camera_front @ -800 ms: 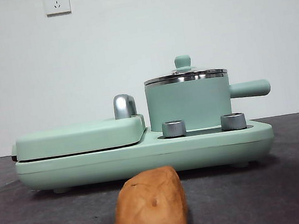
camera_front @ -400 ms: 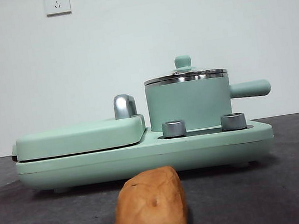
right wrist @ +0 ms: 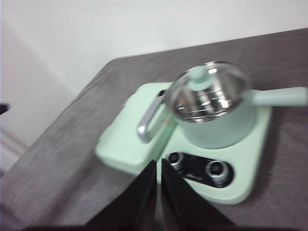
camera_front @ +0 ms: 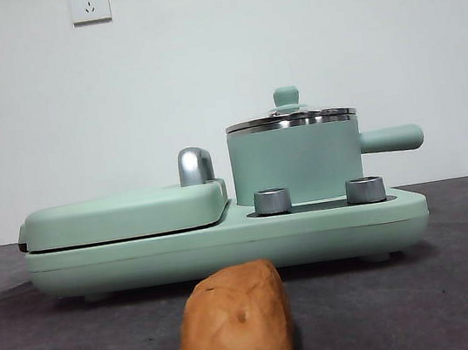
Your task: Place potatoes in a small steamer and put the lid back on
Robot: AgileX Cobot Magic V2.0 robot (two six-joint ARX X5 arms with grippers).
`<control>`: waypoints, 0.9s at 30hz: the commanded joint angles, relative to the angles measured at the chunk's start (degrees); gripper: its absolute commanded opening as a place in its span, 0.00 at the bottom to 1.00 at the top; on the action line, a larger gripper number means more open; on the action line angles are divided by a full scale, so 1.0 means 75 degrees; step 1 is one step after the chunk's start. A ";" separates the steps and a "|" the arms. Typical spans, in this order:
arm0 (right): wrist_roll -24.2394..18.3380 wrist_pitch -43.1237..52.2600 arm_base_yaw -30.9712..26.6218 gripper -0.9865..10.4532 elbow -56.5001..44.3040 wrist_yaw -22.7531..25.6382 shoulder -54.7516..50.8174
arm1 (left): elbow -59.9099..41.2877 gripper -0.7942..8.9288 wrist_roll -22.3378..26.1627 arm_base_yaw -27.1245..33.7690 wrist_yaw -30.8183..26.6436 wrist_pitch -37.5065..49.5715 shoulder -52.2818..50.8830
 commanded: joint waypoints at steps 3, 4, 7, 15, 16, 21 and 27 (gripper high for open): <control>-0.0641 -0.0085 0.0000 0.10 0.0207 -0.0621 0.0195 | 0.0557 0.09 0.0761 -0.0230 0.0425 -0.0108 0.0463; -0.0641 -0.0105 0.0000 0.10 0.0207 -0.0621 0.0192 | 0.0557 0.09 0.0761 -0.0283 0.0425 -0.0087 0.0501; -0.0641 -0.0166 -0.0003 0.10 0.0207 -0.0609 0.0181 | 0.0557 0.12 0.0813 -0.0382 0.0425 -0.0111 0.0565; -0.0629 -0.0210 -0.0003 0.37 0.0207 -0.0571 0.0181 | 0.0557 0.50 0.0804 -0.0388 0.0423 -0.0044 0.0612; -0.0629 -0.0221 -0.0003 0.41 0.0207 -0.0571 0.0181 | 0.0557 0.53 0.0799 -0.0388 0.0423 0.0006 0.0621; -0.0612 -0.0254 -0.0003 0.47 0.0207 -0.0571 0.0181 | 0.0562 0.57 0.0463 -0.0501 0.0425 0.0318 0.0761; -0.0455 -0.0256 -0.0003 0.50 0.0207 -0.0568 0.0181 | 0.0688 0.60 0.0297 -0.1037 0.0420 0.0271 0.1533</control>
